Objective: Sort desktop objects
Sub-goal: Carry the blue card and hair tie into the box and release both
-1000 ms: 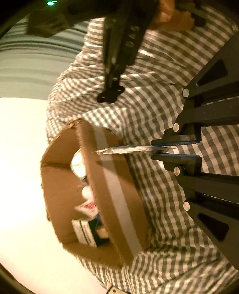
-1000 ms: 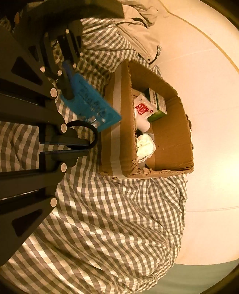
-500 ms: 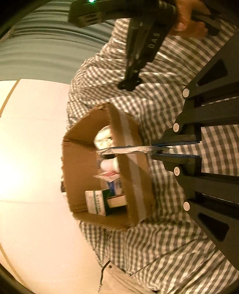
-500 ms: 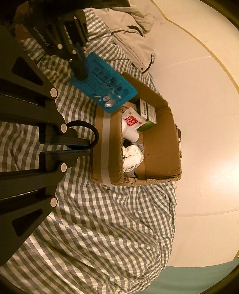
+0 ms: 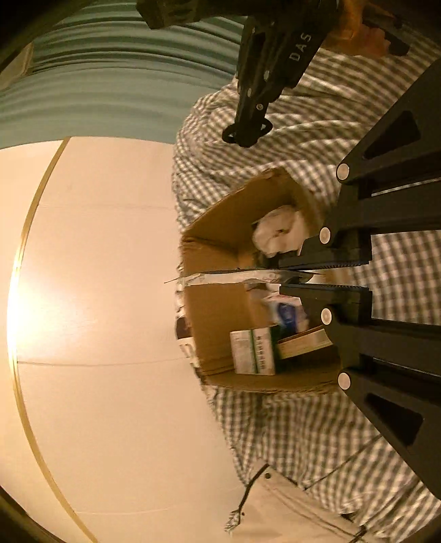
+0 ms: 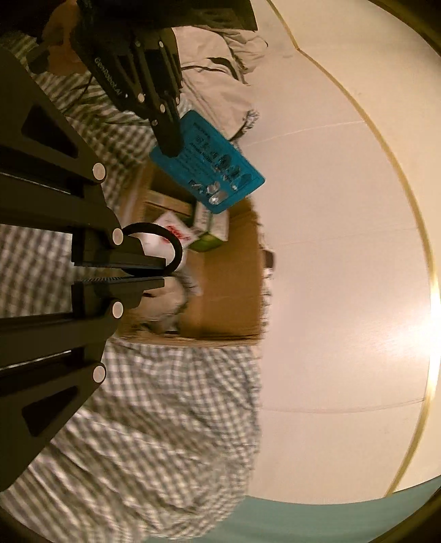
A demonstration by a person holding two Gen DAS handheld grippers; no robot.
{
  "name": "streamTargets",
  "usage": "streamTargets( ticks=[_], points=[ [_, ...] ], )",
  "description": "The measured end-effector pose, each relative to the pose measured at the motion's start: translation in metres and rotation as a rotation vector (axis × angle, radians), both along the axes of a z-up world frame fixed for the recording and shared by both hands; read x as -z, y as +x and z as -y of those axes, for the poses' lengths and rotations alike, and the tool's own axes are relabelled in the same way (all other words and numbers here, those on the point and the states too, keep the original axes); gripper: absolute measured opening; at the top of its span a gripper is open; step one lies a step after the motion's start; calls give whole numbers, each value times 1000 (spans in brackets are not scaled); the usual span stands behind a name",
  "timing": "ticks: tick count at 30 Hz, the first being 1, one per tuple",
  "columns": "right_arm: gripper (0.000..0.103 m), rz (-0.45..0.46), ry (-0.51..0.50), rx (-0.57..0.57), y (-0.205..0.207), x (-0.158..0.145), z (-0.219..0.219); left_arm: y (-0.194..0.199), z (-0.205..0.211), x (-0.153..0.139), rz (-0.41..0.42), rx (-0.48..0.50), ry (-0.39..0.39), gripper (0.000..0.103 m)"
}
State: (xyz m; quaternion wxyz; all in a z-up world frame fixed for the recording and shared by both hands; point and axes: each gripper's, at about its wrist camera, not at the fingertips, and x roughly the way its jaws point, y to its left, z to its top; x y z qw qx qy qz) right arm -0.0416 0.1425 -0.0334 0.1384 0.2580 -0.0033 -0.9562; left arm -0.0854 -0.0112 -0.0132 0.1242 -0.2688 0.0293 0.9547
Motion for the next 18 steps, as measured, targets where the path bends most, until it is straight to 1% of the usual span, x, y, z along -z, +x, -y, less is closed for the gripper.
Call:
streamTargets(
  ticks=[4, 7, 10, 15, 18],
  points=[
    [4, -61, 17, -25, -14, -20, 13, -21, 5, -6, -6, -43, 16, 7],
    [4, -66, 7, -37, -30, -28, 20, -37, 9, -8, -6, -66, 38, 7],
    [4, -64, 20, -41, -44, -31, 22, -50, 8, -8, -3, -82, 40, 7],
    [4, -15, 13, -55, -80, -31, 29, -78, 8, 1, 39, -99, 48, 7],
    [4, 44, 25, -68, -103, -23, 34, -92, 8, 9, 67, -101, 45, 7]
  ],
)
